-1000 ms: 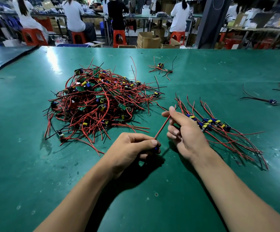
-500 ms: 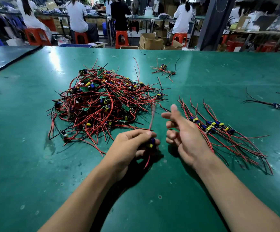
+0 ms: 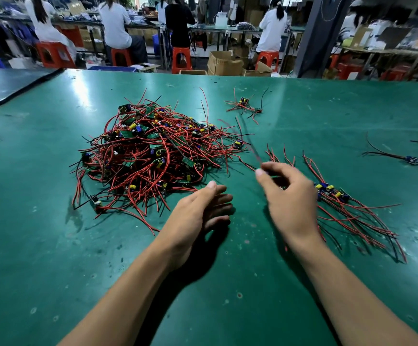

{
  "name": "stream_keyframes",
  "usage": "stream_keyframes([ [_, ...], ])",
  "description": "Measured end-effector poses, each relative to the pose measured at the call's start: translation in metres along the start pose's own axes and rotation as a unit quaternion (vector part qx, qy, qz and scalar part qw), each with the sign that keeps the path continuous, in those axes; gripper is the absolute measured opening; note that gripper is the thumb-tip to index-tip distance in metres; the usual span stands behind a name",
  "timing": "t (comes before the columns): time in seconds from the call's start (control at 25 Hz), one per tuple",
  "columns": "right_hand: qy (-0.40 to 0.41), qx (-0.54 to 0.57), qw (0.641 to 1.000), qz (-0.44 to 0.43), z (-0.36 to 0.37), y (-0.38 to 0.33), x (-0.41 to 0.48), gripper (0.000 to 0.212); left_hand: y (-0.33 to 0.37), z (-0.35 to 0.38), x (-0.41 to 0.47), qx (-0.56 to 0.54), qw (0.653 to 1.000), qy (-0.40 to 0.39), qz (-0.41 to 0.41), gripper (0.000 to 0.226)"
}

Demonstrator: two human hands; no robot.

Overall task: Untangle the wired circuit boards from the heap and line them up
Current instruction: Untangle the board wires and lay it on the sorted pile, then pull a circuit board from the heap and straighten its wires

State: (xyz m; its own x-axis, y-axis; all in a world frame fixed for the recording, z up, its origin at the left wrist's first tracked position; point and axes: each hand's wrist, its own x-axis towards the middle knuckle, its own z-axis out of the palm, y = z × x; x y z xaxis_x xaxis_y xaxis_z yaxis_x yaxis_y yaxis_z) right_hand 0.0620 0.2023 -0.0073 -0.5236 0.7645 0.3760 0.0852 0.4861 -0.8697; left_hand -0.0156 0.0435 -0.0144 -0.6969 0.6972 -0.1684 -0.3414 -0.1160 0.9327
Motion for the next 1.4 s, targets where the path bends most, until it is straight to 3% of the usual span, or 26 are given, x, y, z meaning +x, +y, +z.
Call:
stream_keyframes([
  [0.12,0.069,-0.076,0.995,0.001,-0.018,0.008,0.012,0.03,-0.004,0.001,0.003,-0.026,0.999,0.044,0.005,0.025],
  [0.24,0.05,-0.217,0.975,-0.022,-0.018,0.011,0.01,0.044,-0.002,0.0,0.004,-0.032,0.994,0.09,0.048,0.031],
  [0.4,-0.002,-0.273,0.955,-0.119,-0.008,0.005,0.0,0.033,-0.002,-0.01,0.008,0.072,0.976,0.155,0.136,0.04],
  [0.48,-0.088,-0.299,0.939,-0.143,-0.003,0.001,-0.008,0.025,-0.002,-0.015,0.01,0.111,0.968,0.151,0.166,0.044],
  [0.56,-0.145,-0.329,0.927,-0.109,0.0,-0.003,-0.013,0.028,0.001,-0.019,0.013,0.112,0.97,0.13,0.169,0.053],
  [0.68,-0.139,-0.392,0.909,-0.035,-0.001,-0.005,-0.012,0.05,0.007,-0.024,0.013,0.097,0.981,0.069,0.154,0.061],
  [0.76,-0.127,-0.426,0.896,-0.022,-0.004,-0.002,-0.011,0.051,0.01,-0.024,0.013,0.087,0.984,0.043,0.147,0.063],
  [0.84,-0.122,-0.431,0.894,-0.03,-0.003,0.001,-0.014,0.044,0.011,-0.023,0.015,0.067,0.987,0.041,0.141,0.062],
  [1.04,-0.134,-0.338,0.929,-0.063,0.027,0.003,-0.026,0.032,0.009,-0.028,0.022,0.004,0.99,0.053,0.128,0.06],
  [1.28,-0.054,-0.351,0.934,0.034,0.021,0.016,-0.01,0.031,0.008,-0.033,0.022,-0.01,0.992,0.051,0.115,0.04],
  [1.4,-0.042,-0.341,0.939,-0.018,0.024,0.016,-0.014,0.027,0.009,-0.034,0.021,-0.014,0.994,0.057,0.097,0.029],
])
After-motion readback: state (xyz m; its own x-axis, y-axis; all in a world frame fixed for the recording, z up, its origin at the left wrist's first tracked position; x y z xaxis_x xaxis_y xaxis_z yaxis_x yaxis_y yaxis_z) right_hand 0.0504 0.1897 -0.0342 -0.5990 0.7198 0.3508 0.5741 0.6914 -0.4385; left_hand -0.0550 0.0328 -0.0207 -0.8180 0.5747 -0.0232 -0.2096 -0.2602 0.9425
